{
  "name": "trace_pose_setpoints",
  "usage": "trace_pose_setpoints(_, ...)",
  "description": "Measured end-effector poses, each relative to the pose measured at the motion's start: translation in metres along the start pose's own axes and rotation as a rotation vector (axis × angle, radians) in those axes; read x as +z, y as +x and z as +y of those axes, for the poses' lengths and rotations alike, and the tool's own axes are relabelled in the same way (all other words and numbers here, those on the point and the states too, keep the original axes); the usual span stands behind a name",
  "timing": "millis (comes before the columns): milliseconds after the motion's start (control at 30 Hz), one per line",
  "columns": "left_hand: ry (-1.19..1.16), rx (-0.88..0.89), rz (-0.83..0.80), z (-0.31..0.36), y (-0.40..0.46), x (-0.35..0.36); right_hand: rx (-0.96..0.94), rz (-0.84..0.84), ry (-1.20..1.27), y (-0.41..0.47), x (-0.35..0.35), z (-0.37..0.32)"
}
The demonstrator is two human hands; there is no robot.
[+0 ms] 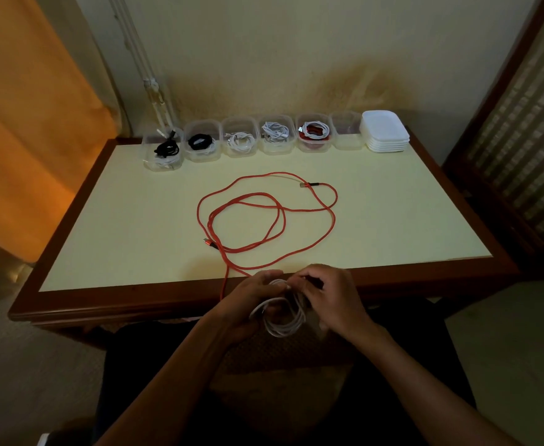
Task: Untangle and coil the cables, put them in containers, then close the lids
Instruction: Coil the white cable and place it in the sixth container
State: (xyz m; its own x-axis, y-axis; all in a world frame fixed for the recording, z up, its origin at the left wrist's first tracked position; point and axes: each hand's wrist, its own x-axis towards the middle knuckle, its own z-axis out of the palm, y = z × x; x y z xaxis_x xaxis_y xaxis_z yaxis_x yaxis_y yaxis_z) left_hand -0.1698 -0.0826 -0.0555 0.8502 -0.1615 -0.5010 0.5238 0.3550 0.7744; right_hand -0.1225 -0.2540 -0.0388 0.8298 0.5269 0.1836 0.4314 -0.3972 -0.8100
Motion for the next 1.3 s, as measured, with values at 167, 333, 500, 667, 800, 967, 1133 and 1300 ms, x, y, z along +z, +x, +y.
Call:
trace_pose_setpoints(167,-0.026,-0.025,-0.127,0.006,-0.014,0.003,0.193,0.118,0.108,0.03,-0.05,0.001)
trace_pose_setpoints(333,0.098,-0.011,-0.025,0.015,-0.01,-0.001,0.202,0.223,0.15,0.042,-0.069,0.002)
trace_pose_setpoints(500,0.039,0.076,0.092,0.018,-0.008,-0.005,0.213,0.272,0.098,0.04,-0.057,0.013)
trace_pose_setpoints(667,-0.231,0.13,0.081,0.015,-0.006,-0.003,-0.035,0.326,-0.303,0.026,-0.03,0.012)
trace_pose_setpoints(800,-0.379,0.096,0.092,0.014,-0.003,0.0,-0.345,0.185,-0.401,0.006,-0.003,0.01)
trace_pose_setpoints(967,-0.437,0.069,0.114,0.012,-0.004,0.0,-0.228,0.012,-0.433,0.002,0.01,0.017)
trace_pose_setpoints(1133,-0.398,0.054,0.02,0.015,-0.01,-0.001,-0.167,-0.002,-0.421,0.007,0.008,0.008)
trace_pose_setpoints(1300,-0.449,0.106,0.129,0.011,-0.002,-0.006,-0.156,-0.151,-0.354,0.008,0.005,0.01)
